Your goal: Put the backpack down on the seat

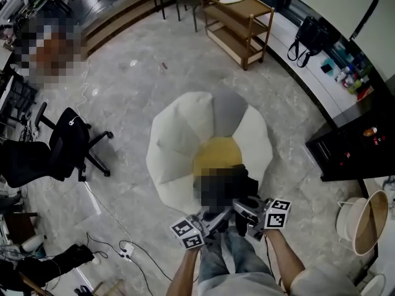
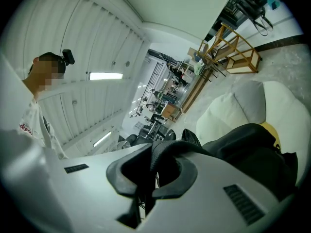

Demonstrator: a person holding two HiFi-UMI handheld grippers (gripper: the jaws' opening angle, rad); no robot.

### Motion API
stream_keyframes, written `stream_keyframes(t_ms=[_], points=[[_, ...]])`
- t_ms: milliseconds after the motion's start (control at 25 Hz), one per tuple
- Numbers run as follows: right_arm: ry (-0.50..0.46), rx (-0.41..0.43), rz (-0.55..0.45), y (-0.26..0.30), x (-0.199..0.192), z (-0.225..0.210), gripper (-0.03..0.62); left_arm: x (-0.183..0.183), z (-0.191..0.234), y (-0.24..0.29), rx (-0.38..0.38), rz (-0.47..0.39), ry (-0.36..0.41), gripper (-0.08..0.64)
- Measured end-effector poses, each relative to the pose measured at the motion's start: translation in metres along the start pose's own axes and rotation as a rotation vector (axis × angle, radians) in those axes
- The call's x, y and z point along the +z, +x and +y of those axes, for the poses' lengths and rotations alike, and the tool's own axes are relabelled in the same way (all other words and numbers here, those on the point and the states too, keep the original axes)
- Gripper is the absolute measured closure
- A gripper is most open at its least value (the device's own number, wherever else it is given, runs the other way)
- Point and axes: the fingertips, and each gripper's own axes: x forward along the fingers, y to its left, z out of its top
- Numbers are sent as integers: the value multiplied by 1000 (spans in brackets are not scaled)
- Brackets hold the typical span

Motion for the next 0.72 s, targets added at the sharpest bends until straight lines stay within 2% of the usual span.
stream_keyframes(t_ms=[200,440,720], points=[[-9,-3,-7,27,27,-30,558,26,37,15,-14,-1,28,512],[-50,2,14,69,62,-63,558,61,90,24,4,-30,43,512],[-94,-5,26,110,98,-97,558,98,141,38,10,-27,91,512]])
